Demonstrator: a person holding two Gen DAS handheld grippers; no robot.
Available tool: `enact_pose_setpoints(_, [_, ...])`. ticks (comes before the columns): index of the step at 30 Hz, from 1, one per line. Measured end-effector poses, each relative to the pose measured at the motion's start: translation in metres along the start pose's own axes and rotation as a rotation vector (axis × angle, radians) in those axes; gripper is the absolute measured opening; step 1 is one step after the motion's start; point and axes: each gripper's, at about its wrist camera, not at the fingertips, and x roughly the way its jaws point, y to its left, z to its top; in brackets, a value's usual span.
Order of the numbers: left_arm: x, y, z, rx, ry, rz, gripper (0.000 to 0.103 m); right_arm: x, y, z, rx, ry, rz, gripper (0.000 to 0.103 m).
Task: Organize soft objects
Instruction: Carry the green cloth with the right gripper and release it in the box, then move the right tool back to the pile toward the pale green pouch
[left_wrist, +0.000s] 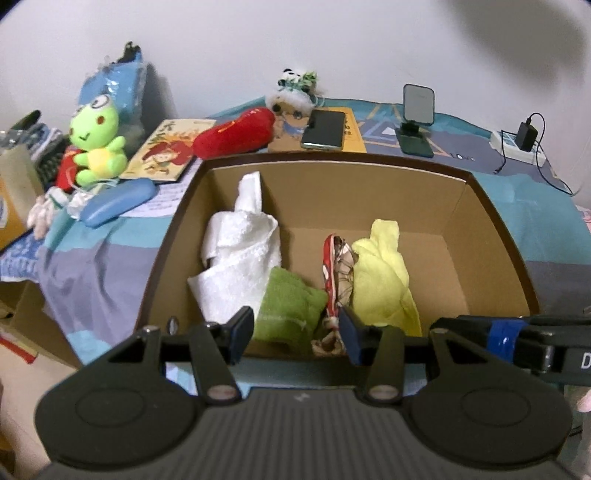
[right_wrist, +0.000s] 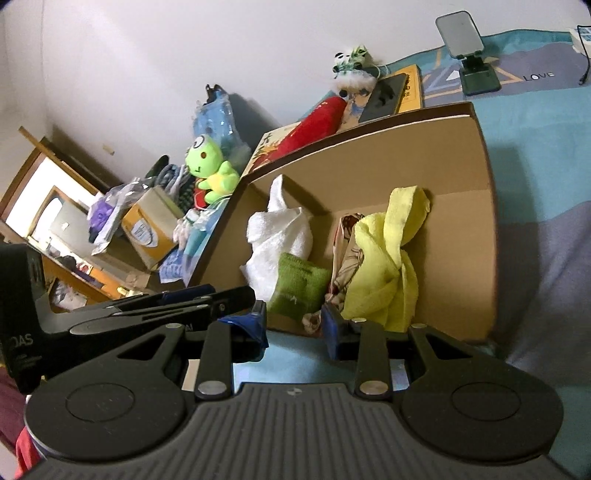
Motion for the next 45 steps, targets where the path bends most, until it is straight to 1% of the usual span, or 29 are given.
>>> enact_pose_setpoints(2, [-0.006,-0.006,-0.005,-0.005,-0.003,0.014,0.049,-0.007,-0.001,-0.003,-0.018,-0.011,0.003,0.016])
enact_pose_setpoints(5, [-0.011,-0.017,-0.013,-0.016,0.003,0.031,0.049,-0.015,-0.005,-0.006,-0.023,0.015,0.021,0.016])
enact_pose_setpoints(9, [-0.014,-0.035,-0.024,-0.014,0.018,0.047,0.049,-0.026,-0.011,-0.017,-0.049,0.033,0.018,0.016])
enact_pose_setpoints(15, [-0.011,-0.069,-0.039,0.009,0.055,0.029,0.049,-0.043,-0.029,-0.032,-0.057,0.057,-0.006,0.016])
enact_pose_setpoints(20, [-0.002,-0.109,-0.051,0.078,0.092,-0.010,0.050,-0.059,-0.050,-0.049,-0.047,0.072,-0.061,0.016])
enact_pose_setpoints(25, [0.010,-0.149,-0.066,0.148,0.149,-0.084,0.050,-0.090,-0.078,-0.069,-0.042,0.060,-0.155,0.016])
enact_pose_setpoints(29, [0.019,-0.182,-0.077,0.187,0.209,-0.188,0.050,-0.121,-0.102,-0.081,-0.007,0.033,-0.235,0.016])
enact_pose_setpoints(31, [0.021,-0.196,-0.080,0.207,0.222,-0.229,0.050,-0.139,-0.112,-0.085,0.009,0.013,-0.264,0.016])
enact_pose_setpoints(35, [0.025,-0.224,-0.083,0.236,0.251,-0.340,0.050,-0.173,-0.125,-0.090,0.028,-0.041,-0.318,0.016])
enact_pose_setpoints(39, [0.023,-0.249,-0.084,0.280,0.259,-0.422,0.050,-0.197,-0.136,-0.093,0.040,-0.085,-0.369,0.016])
enact_pose_setpoints(41, [0.021,-0.261,-0.085,0.307,0.254,-0.447,0.050,-0.203,-0.145,-0.093,0.058,-0.094,-0.383,0.016])
enact_pose_setpoints(45, [0.020,-0.274,-0.087,0.335,0.218,-0.448,0.050,-0.208,-0.156,-0.094,0.101,-0.103,-0.361,0.016])
